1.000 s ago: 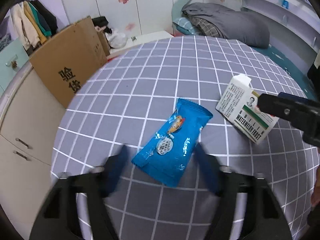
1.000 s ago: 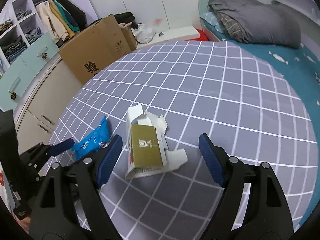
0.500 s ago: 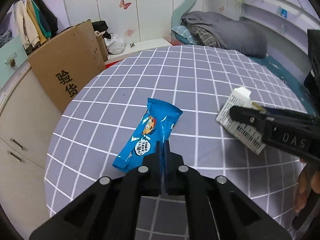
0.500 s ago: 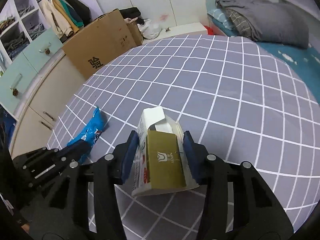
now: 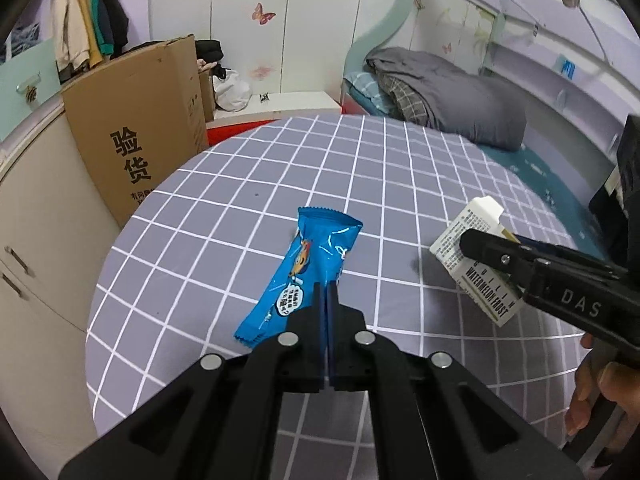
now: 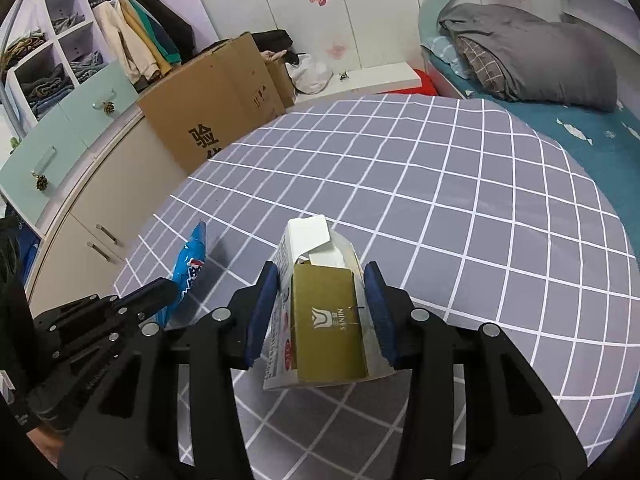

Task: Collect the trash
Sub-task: 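Carry the blue bag and white-green carton over the wastebasket with both grippers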

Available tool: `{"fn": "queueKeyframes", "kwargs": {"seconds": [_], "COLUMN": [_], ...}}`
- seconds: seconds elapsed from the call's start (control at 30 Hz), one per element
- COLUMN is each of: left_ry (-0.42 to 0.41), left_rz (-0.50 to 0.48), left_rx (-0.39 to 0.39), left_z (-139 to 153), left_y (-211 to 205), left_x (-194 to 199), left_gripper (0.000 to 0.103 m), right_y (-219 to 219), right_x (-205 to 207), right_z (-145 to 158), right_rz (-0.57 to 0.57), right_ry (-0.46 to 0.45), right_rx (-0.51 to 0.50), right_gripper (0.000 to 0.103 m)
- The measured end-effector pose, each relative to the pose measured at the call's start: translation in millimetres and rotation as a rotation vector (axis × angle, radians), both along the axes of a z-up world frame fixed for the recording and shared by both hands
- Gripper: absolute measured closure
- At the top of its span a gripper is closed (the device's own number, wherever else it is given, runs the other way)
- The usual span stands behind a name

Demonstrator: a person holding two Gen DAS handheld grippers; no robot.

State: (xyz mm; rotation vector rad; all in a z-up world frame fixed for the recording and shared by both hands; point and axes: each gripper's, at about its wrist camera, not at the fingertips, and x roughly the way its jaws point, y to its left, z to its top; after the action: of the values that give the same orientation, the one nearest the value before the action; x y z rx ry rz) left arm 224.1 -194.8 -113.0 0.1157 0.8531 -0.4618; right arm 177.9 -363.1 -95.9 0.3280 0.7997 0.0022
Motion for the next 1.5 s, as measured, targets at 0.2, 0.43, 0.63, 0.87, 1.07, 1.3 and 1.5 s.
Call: {"fn": "queueKeyframes", "kwargs": {"seconds": [0.2, 0.43, 0.63, 0.87, 1.07, 1.3, 1.5], "left_ry": [-0.001, -0.042, -0.068, -0.087, -0.077, -0.063, 0.01], "left_rz": [0.008, 0.008, 0.069, 0.19, 0.322, 0.47, 0.579], "left_rx": [-0.045, -0.058, -0.093, -0.136, -0.173, -0.176, -0.18], "left_z": [9, 20, 32, 35, 24, 3, -34], "left_y": [18, 30, 67, 140, 223, 315, 380], "left_x": [-8, -16, -15, -16, -13, -8, 9], "left_gripper": [0.102, 0.102, 0.102, 0.102, 0.102, 0.102, 0.102], "right_y": [9, 22, 65, 153, 247, 350, 413], "right_x": [3, 2, 11, 36, 60, 84, 103], "right_z": [7, 14, 24, 29, 20, -6, -48], "right_rz": [0.011, 0.025, 0.107, 0.256, 0.397, 0.517, 0.558], "right_ry": [-0.007, -0.012, -0.024, -0.029, -0.012, 0.027, 0.073], "right_rx": [0.009, 0.02, 0.018, 0.019, 0.01, -0.005, -0.022], "right_gripper": [0.059, 0.059, 0.059, 0.059, 0.059, 0.059, 0.059]}}
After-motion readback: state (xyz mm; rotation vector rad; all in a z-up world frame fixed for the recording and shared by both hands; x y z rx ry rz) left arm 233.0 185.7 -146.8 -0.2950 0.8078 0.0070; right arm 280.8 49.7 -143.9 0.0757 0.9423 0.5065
